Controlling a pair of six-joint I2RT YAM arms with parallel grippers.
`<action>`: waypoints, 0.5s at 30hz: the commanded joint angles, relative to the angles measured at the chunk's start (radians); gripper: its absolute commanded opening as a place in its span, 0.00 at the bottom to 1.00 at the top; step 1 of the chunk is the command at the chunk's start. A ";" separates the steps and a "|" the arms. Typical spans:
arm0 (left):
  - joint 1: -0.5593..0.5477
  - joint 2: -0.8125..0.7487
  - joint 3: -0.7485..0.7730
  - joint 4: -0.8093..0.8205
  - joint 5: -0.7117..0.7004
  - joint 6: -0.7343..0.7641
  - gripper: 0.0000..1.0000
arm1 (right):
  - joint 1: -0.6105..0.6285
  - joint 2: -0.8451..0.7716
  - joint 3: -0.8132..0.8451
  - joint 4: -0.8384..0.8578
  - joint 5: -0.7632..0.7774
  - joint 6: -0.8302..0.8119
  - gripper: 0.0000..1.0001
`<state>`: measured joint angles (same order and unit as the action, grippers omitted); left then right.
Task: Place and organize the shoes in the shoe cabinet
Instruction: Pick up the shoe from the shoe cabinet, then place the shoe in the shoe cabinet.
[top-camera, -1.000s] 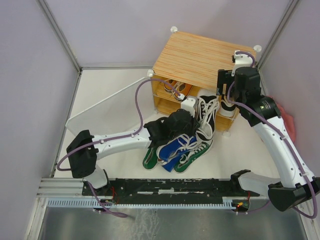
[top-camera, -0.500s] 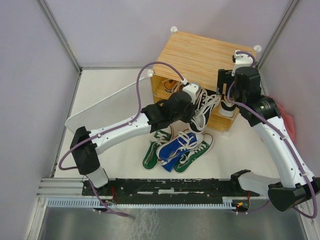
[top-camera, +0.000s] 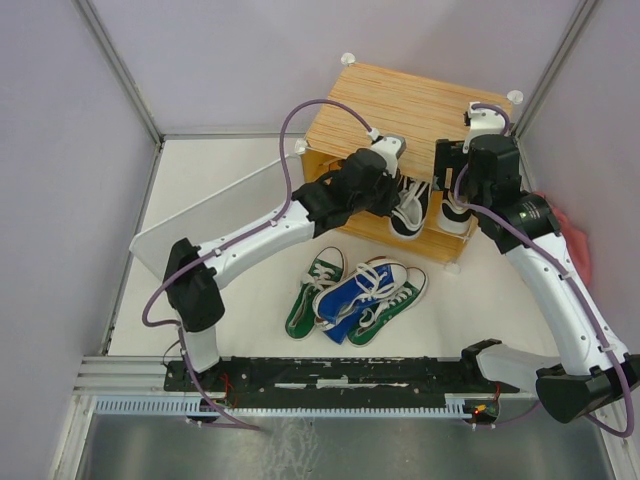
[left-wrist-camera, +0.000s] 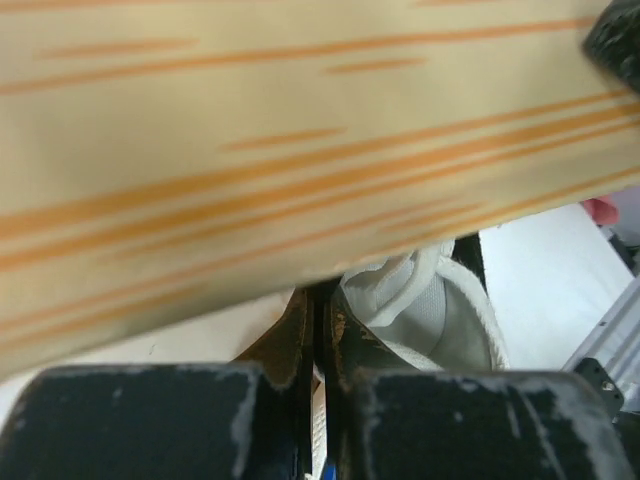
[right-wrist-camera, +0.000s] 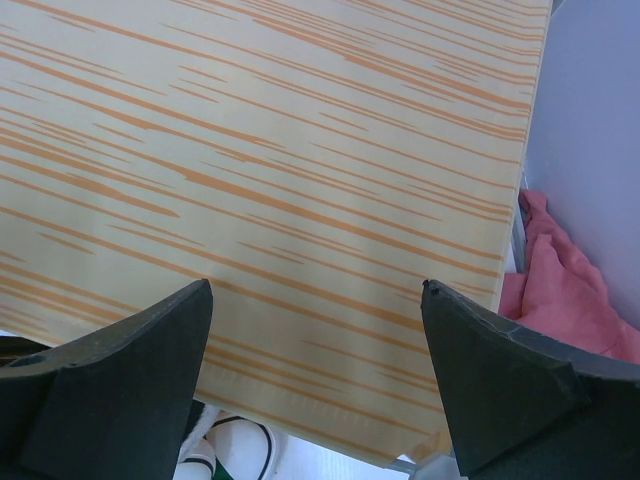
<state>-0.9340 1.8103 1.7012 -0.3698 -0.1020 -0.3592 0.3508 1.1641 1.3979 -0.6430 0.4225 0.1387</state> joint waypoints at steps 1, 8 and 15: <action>0.014 0.048 0.134 0.066 0.060 0.042 0.04 | -0.007 -0.018 -0.008 0.028 -0.001 0.011 0.93; 0.037 0.096 0.131 0.126 0.044 0.039 0.15 | -0.007 -0.027 -0.015 0.024 0.007 0.003 0.93; 0.037 0.068 0.000 0.272 0.005 0.060 0.53 | -0.009 -0.031 -0.017 0.018 0.002 0.008 0.93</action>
<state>-0.9234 1.8919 1.7535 -0.2562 -0.0525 -0.3389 0.3458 1.1572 1.3849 -0.6300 0.4229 0.1417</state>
